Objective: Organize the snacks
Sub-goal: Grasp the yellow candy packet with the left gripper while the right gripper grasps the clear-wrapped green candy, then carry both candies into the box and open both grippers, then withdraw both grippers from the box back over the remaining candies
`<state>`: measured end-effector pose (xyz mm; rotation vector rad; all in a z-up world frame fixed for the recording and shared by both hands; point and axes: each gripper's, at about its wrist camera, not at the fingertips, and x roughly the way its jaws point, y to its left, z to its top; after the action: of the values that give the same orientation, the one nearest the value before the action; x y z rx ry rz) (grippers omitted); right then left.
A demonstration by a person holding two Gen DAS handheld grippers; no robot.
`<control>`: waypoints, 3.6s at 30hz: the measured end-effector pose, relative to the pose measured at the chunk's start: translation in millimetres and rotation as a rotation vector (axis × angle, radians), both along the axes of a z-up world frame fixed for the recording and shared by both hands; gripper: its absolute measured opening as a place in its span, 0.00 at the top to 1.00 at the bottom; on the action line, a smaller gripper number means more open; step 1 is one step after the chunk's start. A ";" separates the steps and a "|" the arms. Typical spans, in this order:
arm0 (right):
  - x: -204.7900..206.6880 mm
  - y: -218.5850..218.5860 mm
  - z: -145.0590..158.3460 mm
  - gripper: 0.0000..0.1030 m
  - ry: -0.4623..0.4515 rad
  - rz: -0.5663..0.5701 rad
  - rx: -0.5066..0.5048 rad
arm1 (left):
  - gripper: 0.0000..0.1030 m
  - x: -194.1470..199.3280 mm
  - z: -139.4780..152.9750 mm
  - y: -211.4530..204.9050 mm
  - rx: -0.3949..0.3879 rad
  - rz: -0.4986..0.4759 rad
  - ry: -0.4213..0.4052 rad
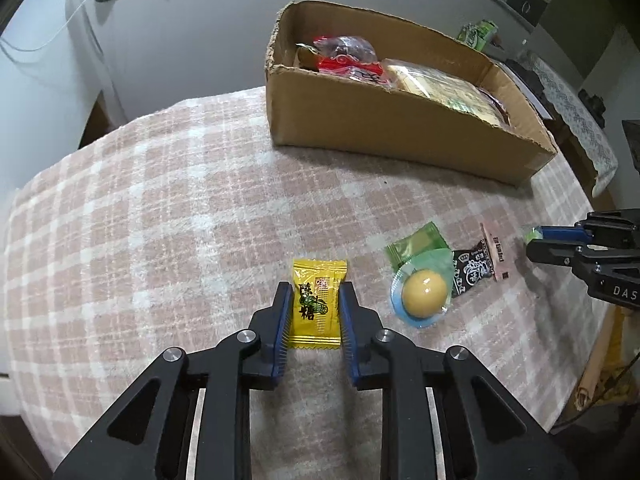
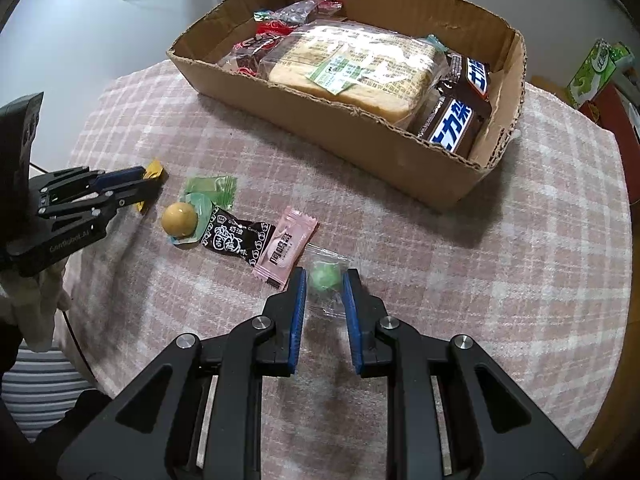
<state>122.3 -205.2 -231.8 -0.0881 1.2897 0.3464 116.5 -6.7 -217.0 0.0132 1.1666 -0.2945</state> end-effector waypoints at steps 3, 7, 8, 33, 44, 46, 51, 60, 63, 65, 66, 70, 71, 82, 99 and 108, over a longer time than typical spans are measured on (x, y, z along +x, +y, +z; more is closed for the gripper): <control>-0.3 -0.7 4.1 0.81 -0.007 0.002 0.004 | 0.79 -5.1 4.9 8.6 -0.018 0.020 -0.011; -1.1 -2.9 13.2 0.81 -0.020 -0.003 0.019 | 0.79 -4.9 16.3 9.0 -0.032 0.023 -0.033; -1.1 -3.7 15.8 0.81 -0.024 -0.004 0.023 | 0.79 -5.7 18.5 11.2 -0.032 0.022 -0.039; 71.8 -32.5 107.2 0.81 -0.204 -0.057 0.074 | 0.80 70.1 93.9 -25.5 -0.065 -0.024 -0.210; 114.2 -25.2 103.8 0.81 -0.210 -0.057 0.059 | 0.80 105.3 93.7 -42.3 -0.055 -0.039 -0.219; 119.2 -24.5 100.7 0.81 -0.208 -0.057 0.055 | 0.80 109.4 91.6 -43.8 -0.056 -0.036 -0.218; 128.4 -23.5 90.4 0.81 -0.187 -0.058 0.050 | 0.80 115.6 86.3 -47.7 -0.059 -0.038 -0.208; 134.6 -24.9 80.6 0.77 -0.170 -0.059 0.034 | 0.76 119.0 80.7 -50.3 -0.028 -0.045 -0.203; 133.2 -24.7 82.3 0.53 -0.183 -0.063 0.027 | 0.66 118.3 83.3 -49.6 -0.018 -0.038 -0.214; 131.6 -24.8 84.5 0.50 -0.193 -0.062 0.029 | 0.66 116.8 86.0 -48.4 -0.022 -0.037 -0.222; 130.8 -24.9 85.3 0.50 -0.195 -0.063 0.031 | 0.66 116.1 87.3 -48.2 -0.022 -0.038 -0.226; 128.1 -24.9 87.7 0.50 -0.198 -0.060 0.034 | 0.66 112.9 91.4 -48.9 -0.021 -0.043 -0.239; 127.4 -24.5 88.1 0.50 -0.198 -0.059 0.033 | 0.66 111.7 93.1 -48.9 -0.023 -0.041 -0.245; 111.2 -19.9 98.4 0.50 -0.218 -0.047 0.039 | 0.66 96.3 99.2 -44.5 -0.017 -0.039 -0.258; 29.3 -16.8 81.8 0.50 -0.166 0.053 0.072 | 0.66 18.5 67.9 2.9 -0.038 0.013 -0.127; 4.6 5.5 43.5 0.50 -0.064 0.181 0.054 | 0.66 -11.9 35.0 -12.2 -0.104 -0.014 -0.014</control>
<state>126.9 -199.7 -188.3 -0.1700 1.2112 0.5292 104.6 -18.9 -182.0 -0.0678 1.1361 -0.3665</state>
